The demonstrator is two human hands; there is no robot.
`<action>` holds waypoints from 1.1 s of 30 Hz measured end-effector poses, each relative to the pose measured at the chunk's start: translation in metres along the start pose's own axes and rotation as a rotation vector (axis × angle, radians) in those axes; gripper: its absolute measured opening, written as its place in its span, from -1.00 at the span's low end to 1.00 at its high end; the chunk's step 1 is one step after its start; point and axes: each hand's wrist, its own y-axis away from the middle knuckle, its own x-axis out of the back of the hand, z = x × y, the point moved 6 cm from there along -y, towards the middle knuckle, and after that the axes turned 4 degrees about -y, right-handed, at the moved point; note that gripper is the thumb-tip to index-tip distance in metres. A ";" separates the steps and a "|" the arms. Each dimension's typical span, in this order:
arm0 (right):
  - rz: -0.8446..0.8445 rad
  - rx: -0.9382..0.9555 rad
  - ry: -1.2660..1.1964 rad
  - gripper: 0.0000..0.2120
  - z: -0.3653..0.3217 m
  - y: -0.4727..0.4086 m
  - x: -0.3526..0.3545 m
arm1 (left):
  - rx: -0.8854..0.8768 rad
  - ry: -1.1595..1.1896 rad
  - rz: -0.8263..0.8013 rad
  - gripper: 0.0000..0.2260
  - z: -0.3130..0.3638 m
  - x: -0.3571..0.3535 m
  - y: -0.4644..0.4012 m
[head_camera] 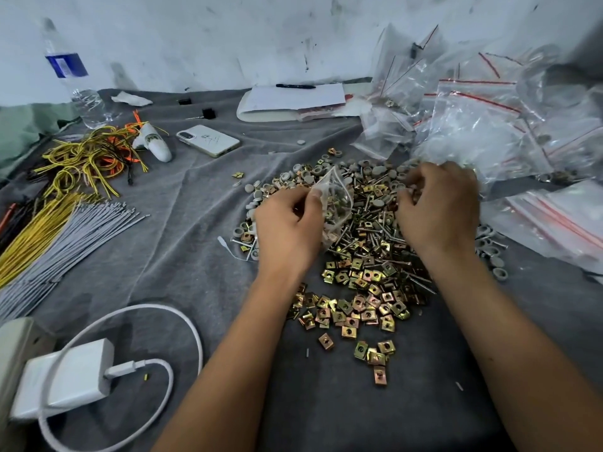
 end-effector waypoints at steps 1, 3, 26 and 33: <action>-0.065 -0.046 0.085 -0.79 0.008 -0.002 -0.003 | 0.006 0.005 -0.009 -0.69 0.000 -0.001 0.000; -0.149 -0.059 0.144 -0.77 0.016 -0.003 -0.007 | 0.013 0.007 -0.006 -0.76 -0.001 -0.001 0.000; -0.168 0.294 -0.796 -0.86 -0.034 0.011 0.004 | -0.006 0.011 0.010 -0.85 -0.003 -0.006 0.000; -0.257 0.281 -0.451 -0.89 0.001 -0.006 0.000 | -0.009 0.025 0.009 -0.85 -0.003 -0.006 0.000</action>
